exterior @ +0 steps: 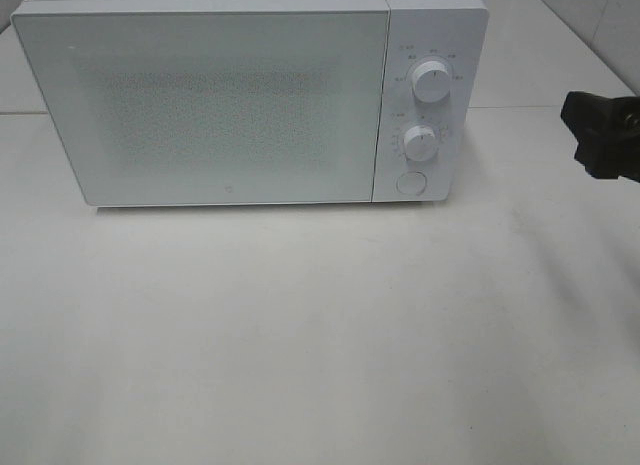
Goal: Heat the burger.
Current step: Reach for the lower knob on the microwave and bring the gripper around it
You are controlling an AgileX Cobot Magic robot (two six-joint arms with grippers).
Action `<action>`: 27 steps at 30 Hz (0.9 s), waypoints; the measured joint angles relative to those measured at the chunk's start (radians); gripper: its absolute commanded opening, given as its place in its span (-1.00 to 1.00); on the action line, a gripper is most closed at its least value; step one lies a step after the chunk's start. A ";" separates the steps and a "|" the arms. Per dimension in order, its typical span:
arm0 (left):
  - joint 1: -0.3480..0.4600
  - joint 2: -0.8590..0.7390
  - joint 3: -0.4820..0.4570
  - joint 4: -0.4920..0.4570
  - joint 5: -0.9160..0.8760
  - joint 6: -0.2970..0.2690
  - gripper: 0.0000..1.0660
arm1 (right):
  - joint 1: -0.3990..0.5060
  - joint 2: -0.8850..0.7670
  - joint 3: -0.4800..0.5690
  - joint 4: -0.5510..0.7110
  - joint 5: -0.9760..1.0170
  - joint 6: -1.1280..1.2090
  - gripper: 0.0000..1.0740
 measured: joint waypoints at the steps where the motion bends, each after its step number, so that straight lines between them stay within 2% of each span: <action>1: 0.000 0.000 0.000 0.000 0.000 0.000 0.89 | 0.004 0.024 0.013 0.031 -0.044 -0.026 0.43; 2: 0.000 0.000 0.000 0.000 0.000 0.000 0.89 | 0.029 0.070 0.031 0.101 -0.124 -0.081 0.42; 5: 0.000 0.000 0.000 0.000 0.000 0.000 0.89 | 0.045 0.091 0.037 0.133 -0.155 -0.104 0.42; 7: 0.000 0.000 0.000 0.000 0.000 0.000 0.89 | 0.154 0.202 0.039 0.268 -0.297 -0.193 0.42; 8: 0.000 0.000 0.000 0.000 0.000 0.000 0.89 | 0.154 0.202 0.039 0.268 -0.297 -0.193 0.42; 10: 0.000 0.000 0.000 0.000 0.000 0.000 0.89 | 0.248 0.281 0.038 0.362 -0.385 -0.219 0.42; 11: 0.000 0.000 0.000 0.000 0.000 0.000 0.89 | 0.248 0.281 0.038 0.362 -0.385 -0.219 0.42; 13: 0.000 0.000 0.000 0.000 0.000 0.000 0.89 | 0.326 0.355 0.036 0.445 -0.453 -0.229 0.42; 14: 0.000 0.000 0.000 0.000 0.000 0.000 0.89 | 0.326 0.355 0.036 0.445 -0.453 -0.229 0.42; 16: 0.000 0.000 0.000 0.000 0.000 0.000 0.89 | 0.407 0.418 0.020 0.536 -0.487 -0.244 0.42; 17: 0.000 0.000 0.000 0.000 0.000 0.000 0.89 | 0.407 0.418 0.020 0.536 -0.487 -0.244 0.42; 22: 0.000 0.000 0.000 0.000 0.000 0.000 0.89 | 0.517 0.505 -0.045 0.642 -0.502 -0.254 0.42; 27: 0.000 0.000 0.000 0.000 0.000 0.000 0.89 | 0.572 0.555 -0.111 0.686 -0.505 -0.300 0.42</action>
